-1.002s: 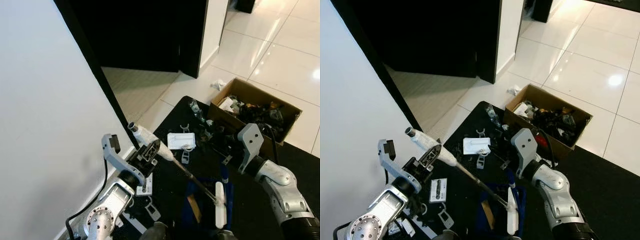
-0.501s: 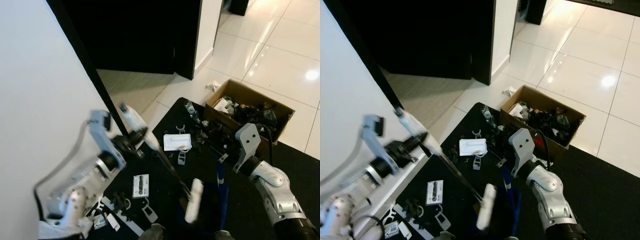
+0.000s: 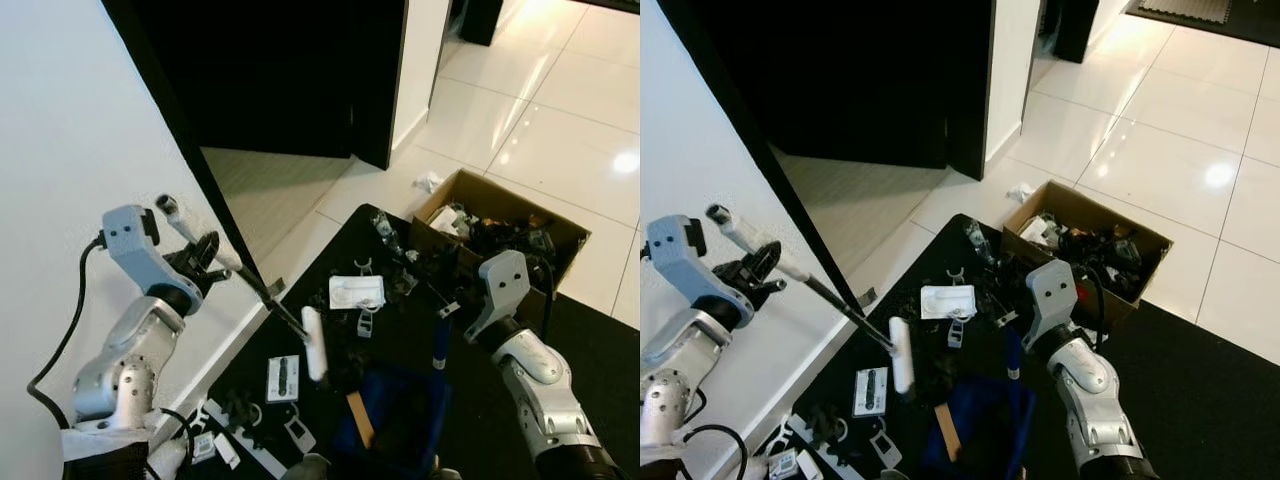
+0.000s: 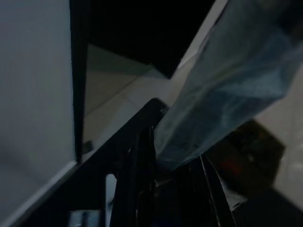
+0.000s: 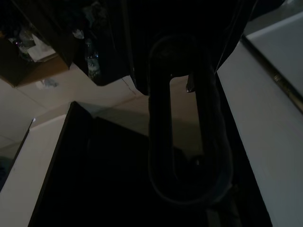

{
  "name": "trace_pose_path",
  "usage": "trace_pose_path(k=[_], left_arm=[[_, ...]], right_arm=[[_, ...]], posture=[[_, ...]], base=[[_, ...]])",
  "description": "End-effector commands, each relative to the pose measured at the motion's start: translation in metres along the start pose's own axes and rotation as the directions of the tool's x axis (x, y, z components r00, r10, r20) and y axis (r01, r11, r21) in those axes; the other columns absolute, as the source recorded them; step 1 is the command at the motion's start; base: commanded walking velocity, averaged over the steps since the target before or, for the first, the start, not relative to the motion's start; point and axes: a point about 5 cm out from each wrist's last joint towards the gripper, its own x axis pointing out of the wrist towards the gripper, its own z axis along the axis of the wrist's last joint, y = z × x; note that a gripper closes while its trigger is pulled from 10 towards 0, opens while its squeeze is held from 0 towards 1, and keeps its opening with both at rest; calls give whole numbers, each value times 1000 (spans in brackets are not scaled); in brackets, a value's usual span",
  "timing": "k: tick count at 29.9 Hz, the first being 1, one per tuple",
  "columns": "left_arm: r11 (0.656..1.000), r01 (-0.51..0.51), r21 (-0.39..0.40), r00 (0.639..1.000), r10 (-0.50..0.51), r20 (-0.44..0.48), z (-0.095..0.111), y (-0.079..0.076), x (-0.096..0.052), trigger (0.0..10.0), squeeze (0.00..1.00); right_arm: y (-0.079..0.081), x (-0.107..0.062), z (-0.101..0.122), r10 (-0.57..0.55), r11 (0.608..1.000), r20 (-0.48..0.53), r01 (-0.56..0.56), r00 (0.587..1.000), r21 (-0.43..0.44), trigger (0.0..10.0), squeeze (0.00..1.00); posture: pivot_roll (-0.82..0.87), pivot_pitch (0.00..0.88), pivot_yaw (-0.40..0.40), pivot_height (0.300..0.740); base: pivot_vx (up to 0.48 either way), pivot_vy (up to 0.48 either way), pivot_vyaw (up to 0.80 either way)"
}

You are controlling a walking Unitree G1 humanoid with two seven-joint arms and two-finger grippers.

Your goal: Sweep floor

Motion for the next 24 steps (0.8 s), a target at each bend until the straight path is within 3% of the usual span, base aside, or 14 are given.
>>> trace_pose_path(k=[1, 12, 24], left_arm=[[998, -20, 63, 1000, 20, -8, -3, 4, -5, 10000, 16], [967, -24, 254, 999, 14, 44, -16, -6, -7, 10000, 0], [948, -27, 317, 995, -5, 99, -27, -15, -15, 10000, 0]], right_arm=[[-7, 3, 17, -33, 999, 97, 35, 995, -18, 10000, 0], [-11, 12, 26, -15, 1000, 128, 14, 992, 10, 10000, 0], [1, 11, 19, 52, 997, 109, -57, 993, 42, 10000, 0]], posture=[[34, 177, 91, 740], [24, 111, 70, 740], [14, 51, 62, 740]], base=[[0, 0, 0], [0, 0, 0], [0, 0, 0]])
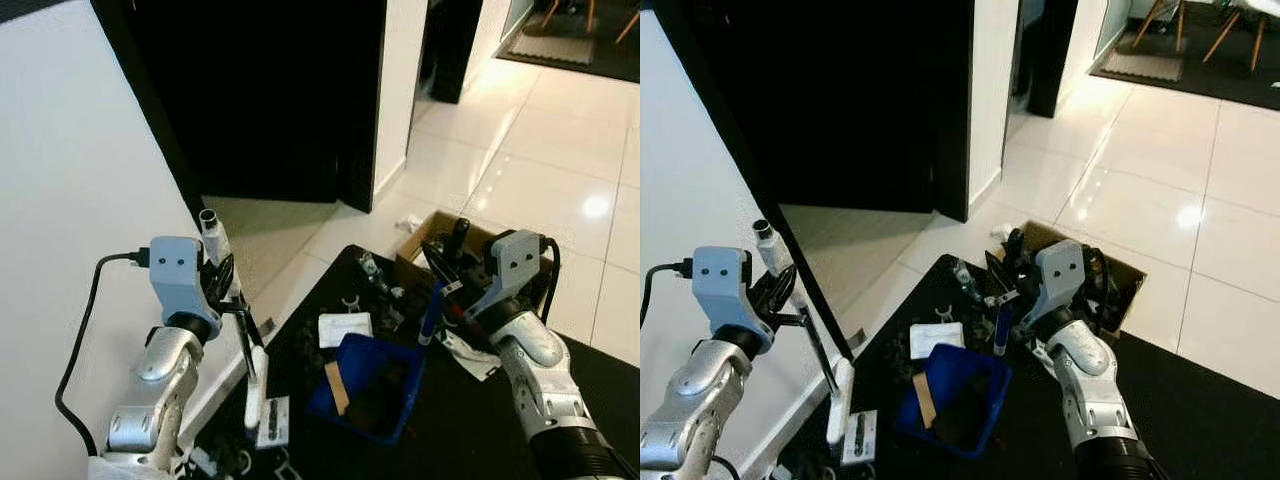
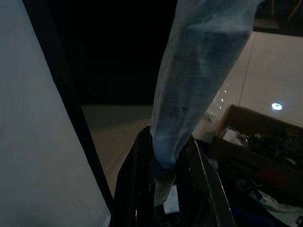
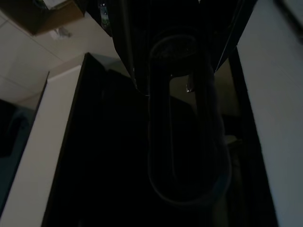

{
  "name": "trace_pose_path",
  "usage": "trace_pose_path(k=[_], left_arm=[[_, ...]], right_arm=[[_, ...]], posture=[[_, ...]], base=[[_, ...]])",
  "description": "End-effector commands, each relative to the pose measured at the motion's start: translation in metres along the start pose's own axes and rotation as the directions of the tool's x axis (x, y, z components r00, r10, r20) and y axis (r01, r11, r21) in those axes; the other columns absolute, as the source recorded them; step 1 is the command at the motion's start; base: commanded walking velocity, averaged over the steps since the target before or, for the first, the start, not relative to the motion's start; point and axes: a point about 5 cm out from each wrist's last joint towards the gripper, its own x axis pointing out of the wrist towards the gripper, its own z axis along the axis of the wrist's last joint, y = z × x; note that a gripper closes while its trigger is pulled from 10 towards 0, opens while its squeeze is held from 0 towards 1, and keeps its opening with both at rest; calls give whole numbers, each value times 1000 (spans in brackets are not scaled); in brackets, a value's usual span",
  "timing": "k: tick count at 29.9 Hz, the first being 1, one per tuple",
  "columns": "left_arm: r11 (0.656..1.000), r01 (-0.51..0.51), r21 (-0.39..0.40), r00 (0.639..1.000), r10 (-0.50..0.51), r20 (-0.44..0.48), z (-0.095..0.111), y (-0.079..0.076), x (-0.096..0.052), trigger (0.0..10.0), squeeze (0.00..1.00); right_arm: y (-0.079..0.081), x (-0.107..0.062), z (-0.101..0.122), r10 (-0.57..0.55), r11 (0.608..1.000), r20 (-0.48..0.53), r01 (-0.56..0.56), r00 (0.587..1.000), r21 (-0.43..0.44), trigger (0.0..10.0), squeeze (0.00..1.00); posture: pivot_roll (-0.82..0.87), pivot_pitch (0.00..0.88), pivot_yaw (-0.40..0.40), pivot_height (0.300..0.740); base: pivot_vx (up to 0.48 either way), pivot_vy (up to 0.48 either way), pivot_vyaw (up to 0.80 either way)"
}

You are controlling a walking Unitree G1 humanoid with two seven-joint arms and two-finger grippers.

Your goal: Sweep floor

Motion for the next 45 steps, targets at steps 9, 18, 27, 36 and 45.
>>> trace_pose_path(k=[9, 18, 27, 36, 45], left_arm=[[1000, -2, 17, 1000, 2, 18, -6, -5, -4, 10000, 0], [999, -17, 37, 1000, 17, -21, -18, 2, -9, 10000, 0], [999, -35, 37, 999, 37, -38, -20, 3, -4, 10000, 0], [998, -39, 50, 998, 41, -45, -21, 4, -5, 10000, 0], [998, -38, 55, 998, 40, -48, -22, 3, -4, 10000, 0]], right_arm=[[8, -3, -1, 32, 999, 19, -33, 999, 16, 10000, 0], [9, -7, -4, 31, 999, 11, -31, 999, 26, 10000, 0], [9, -8, -3, 19, 999, 15, -19, 1000, 26, 10000, 0], [11, -7, -3, 20, 999, 16, -20, 1000, 32, 10000, 0], [13, -7, -4, 19, 999, 14, -19, 1000, 35, 10000, 0]], posture=[[8, 13, 58, 740], [-2, 4, 65, 740], [-6, 21, 78, 740], [0, 36, 80, 740], [3, 42, 84, 740]], base=[[0, 0, 0], [0, 0, 0], [0, 0, 0], [0, 0, 0], [0, 0, 0]])
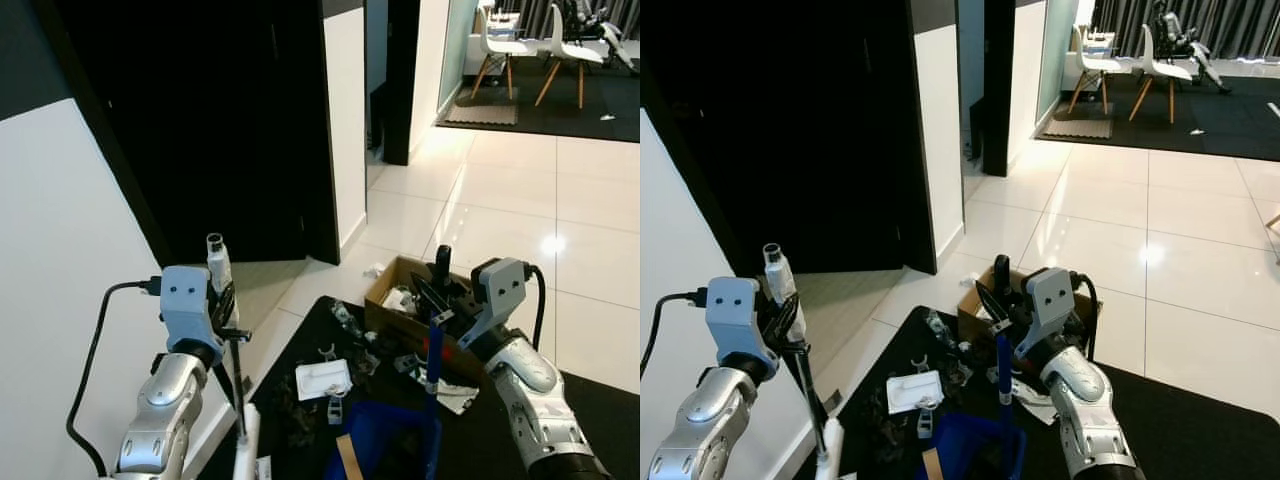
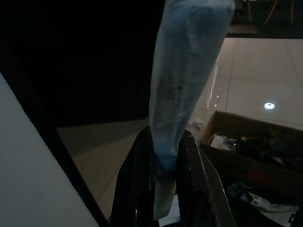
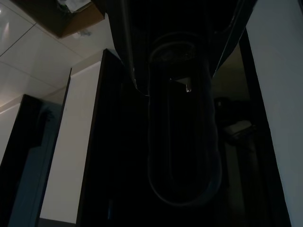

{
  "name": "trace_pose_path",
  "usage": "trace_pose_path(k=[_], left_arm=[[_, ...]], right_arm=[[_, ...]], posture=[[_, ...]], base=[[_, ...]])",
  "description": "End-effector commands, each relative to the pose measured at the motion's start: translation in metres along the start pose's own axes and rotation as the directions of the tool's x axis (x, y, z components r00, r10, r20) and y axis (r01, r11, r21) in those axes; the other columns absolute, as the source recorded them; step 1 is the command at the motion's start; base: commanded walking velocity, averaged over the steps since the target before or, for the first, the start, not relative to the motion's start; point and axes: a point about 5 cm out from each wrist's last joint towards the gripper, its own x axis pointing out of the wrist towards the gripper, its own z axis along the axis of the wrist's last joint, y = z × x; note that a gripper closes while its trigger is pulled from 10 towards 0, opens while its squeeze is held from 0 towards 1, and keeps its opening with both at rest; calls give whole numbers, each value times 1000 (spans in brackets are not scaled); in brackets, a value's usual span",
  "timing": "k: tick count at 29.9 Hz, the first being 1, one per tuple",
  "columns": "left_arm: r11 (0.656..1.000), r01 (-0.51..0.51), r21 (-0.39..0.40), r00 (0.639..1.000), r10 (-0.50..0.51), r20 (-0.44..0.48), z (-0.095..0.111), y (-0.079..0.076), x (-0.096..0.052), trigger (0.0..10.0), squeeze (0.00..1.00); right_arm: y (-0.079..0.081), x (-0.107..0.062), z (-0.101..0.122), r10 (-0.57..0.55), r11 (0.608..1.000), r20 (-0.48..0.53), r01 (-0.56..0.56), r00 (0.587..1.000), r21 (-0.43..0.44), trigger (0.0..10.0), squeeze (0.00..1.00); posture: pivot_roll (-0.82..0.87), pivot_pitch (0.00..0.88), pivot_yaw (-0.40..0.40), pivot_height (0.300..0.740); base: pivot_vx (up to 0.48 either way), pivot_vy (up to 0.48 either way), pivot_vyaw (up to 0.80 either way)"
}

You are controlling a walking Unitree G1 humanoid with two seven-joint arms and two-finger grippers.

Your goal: Sweep floor

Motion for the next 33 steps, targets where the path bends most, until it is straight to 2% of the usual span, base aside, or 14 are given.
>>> trace_pose_path(k=[1, 4, 6, 7, 8, 10, 12, 14, 16, 23, 26, 31, 33], left_arm=[[1000, -11, 20, 1000, 11, 26, 6, 2, 1, 10000, 0], [999, -25, -22, 1000, 25, 4, 4, -1, 2, 10000, 0], [995, -94, -35, 995, 93, -35, 0, -1, 4, 10000, 0], [992, -107, -67, 993, 104, -49, -2, -3, 4, 10000, 0], [990, -111, -93, 993, 106, -57, -4, -4, 3, 10000, 0], [987, -44, -155, 998, 37, -49, -5, -11, 0, 10000, 0], [991, 1, -134, 1000, -6, -30, -7, -16, -3, 10000, 0], [993, -37, -114, 998, 32, -52, -10, -16, -4, 10000, 0], [995, -25, -93, 999, 21, -44, -9, -19, -5, 10000, 0], [988, -14, -154, 1000, 14, -5, 1, -23, 2, 10000, 0], [990, -9, -142, 1000, 8, -3, 2, -24, 3, 10000, 0], [991, -6, -134, 1000, 4, -21, -4, -23, 3, 10000, 0], [995, -30, -92, 998, 25, -56, -14, -18, 0, 10000, 0]], right_arm=[[3, 7, 14, 13, 1000, 73, -12, 997, -10, 10000, 0], [4, 8, 14, 11, 1000, 74, -11, 997, -10, 10000, 0], [4, 9, 14, 10, 1000, 76, -10, 997, -8, 10000, 0], [4, 9, 14, 14, 1000, 75, -13, 997, -7, 10000, 0], [5, 9, 14, 16, 1000, 73, -16, 997, -7, 10000, 0], [6, 9, 12, 18, 1000, 69, -17, 997, -6, 10000, 0], [5, 9, 12, 16, 1000, 66, -16, 998, -5, 10000, 0], [5, 9, 11, 14, 1000, 65, -14, 998, -4, 10000, 0], [5, 9, 11, 12, 1000, 64, -12, 998, -4, 10000, 0], [4, 12, 10, 5, 1000, 61, -5, 998, 5, 10000, 0], [3, 12, 7, -2, 1000, 55, 1, 999, 16, 10000, 0], [2, 9, -8, -27, 999, 4, 27, 1000, 39, 10000, 0], [2, 2, -22, -46, 997, -33, 48, 998, 61, 10000, 0]], posture=[[3, 42, 84, 740], [1, 41, 82, 740], [1, 40, 81, 740], [-2, 40, 81, 740], [-1, 40, 80, 740], [2, 43, 78, 740], [4, 44, 77, 740], [4, 47, 77, 740], [4, 47, 76, 740], [7, 40, 72, 740], [6, 39, 72, 740], [7, 37, 71, 740], [14, 38, 71, 740]], base=[[0, 0, 0], [0, 0, 0], [0, 0, 0], [0, 0, 0], [0, 0, 0], [0, 0, 0], [0, 0, 0], [0, 0, 0], [0, 0, 0], [0, 0, 0], [0, 0, 0], [0, 0, 0], [0, 0, 0]])
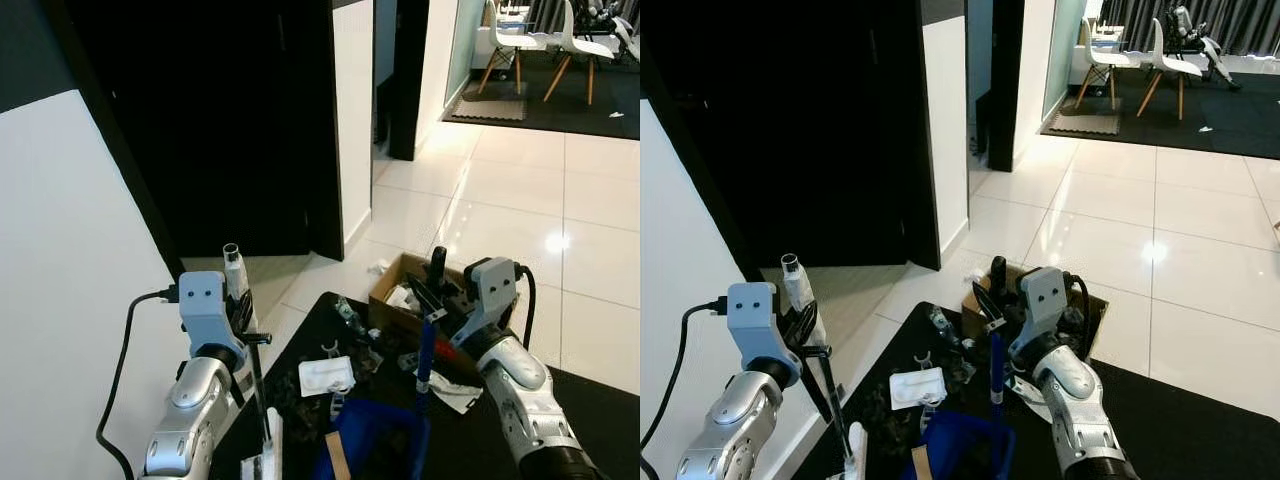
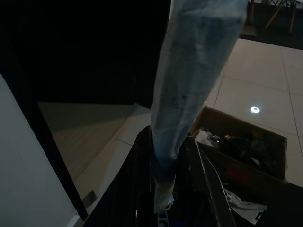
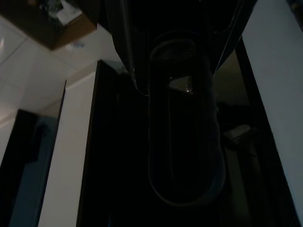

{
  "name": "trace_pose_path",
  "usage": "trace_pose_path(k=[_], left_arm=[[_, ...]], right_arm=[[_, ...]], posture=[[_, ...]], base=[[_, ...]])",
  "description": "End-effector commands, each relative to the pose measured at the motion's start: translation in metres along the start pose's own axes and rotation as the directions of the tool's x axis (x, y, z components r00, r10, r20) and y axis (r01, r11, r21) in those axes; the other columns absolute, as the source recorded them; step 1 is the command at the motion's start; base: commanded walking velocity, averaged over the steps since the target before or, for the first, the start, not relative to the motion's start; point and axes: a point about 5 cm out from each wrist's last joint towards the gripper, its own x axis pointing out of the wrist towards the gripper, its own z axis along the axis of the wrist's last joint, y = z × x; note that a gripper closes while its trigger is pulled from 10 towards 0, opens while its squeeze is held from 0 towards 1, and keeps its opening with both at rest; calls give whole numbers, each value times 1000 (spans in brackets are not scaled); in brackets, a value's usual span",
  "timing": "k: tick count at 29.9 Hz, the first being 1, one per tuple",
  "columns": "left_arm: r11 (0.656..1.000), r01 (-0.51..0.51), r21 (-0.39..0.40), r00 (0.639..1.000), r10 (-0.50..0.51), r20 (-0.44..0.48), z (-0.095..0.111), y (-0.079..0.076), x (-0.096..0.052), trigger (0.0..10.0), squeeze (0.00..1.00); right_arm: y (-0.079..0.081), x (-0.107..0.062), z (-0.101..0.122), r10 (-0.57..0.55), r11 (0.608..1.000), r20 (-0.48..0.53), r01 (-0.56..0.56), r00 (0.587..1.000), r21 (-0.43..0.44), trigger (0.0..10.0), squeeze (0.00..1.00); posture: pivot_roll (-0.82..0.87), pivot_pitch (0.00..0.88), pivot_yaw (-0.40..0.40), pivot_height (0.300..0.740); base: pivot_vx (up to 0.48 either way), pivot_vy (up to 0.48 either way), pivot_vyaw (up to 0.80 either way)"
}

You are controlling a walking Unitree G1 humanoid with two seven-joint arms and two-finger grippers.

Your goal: Sweep floor

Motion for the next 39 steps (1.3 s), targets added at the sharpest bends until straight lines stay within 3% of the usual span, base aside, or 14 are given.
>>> trace_pose_path(k=[1, 9, 18, 39], left_arm=[[998, -34, 52, 999, 34, -11, -6, 9, -3, 10000, 0], [996, -55, 76, 996, 60, -66, -21, 18, -7, 10000, 0], [992, -45, 121, 995, 55, -80, -28, 9, -7, 10000, 0], [996, -28, 80, 999, 31, -30, -19, 0, 1, 10000, 0]], right_arm=[[-1, -2, -3, -17, 1000, 21, 17, 1000, 5, 10000, 0], [3, -3, -14, -8, 1000, -25, 7, 1000, -27, 10000, 0], [10, 8, -11, 24, 1000, -11, -24, 1000, -7, 10000, 0], [14, 11, -9, 31, 1000, 5, -31, 1000, 2, 10000, 0]], posture=[[14, 38, 71, 740], [14, 47, 68, 740], [23, 51, 60, 740], [20, 65, 60, 740]], base=[[0, 0, 0], [0, 0, 0], [0, 0, 0], [0, 0, 0]])
